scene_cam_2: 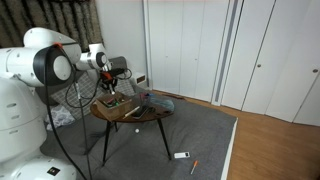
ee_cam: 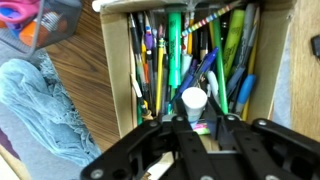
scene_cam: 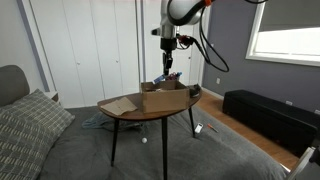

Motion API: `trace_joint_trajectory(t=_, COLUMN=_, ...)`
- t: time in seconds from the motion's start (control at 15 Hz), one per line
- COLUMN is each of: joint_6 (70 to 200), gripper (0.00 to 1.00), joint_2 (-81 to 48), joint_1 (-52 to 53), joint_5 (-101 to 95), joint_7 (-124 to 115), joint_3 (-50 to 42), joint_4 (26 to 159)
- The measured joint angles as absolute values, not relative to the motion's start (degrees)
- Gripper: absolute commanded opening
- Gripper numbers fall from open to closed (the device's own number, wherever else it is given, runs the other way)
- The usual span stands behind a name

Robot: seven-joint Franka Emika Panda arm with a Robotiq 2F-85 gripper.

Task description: Remove the glue stick from the box

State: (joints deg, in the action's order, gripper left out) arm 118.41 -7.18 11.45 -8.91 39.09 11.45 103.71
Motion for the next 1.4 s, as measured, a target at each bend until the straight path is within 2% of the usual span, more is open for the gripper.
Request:
trace_joint_trajectory(t=0.47, joint_6=98.68, gripper=0.06, joint_2=-12.70, joint_1=17.25, joint_5=-23.96, joint_7=41.25, joint_3=14.99, joint_4=86.58)
trace_joint_trajectory(t=0.53, joint_6=97.14, gripper=0.25, joint_2=-14.60, joint_1=18.72, joint_5=-26.23, joint_7=41.75, joint_3=15.58, joint_4=84.15)
trace_joint_trajectory(t=0.73, joint_6=94.69, gripper=0.25, joint_2=-19.85, joint_1=22.70, joint_5=-30.78, joint_7=42.68, joint_3=16.56, joint_4=78.32)
trace_joint_trajectory(t=1.07, joint_6=93.98, gripper=0.25, joint_2=-21.41, joint_1=22.72, joint_5=-31.18, joint_7=43.62, joint_3=16.48, joint_4=75.99)
trace_joint_trajectory(t=1.13, joint_6=93.94, gripper=0.06, joint_2=-21.41, joint_1=22.71, joint_5=-31.18, joint_7=43.66, joint_3=16.48, joint_4=75.90)
trace_joint_trajectory(t=1.4, joint_6=93.86, gripper=0.06, joint_2=-21.68, joint_1=23.02, joint_5=-31.57, joint_7=44.71, joint_3=16.45, joint_4=75.48)
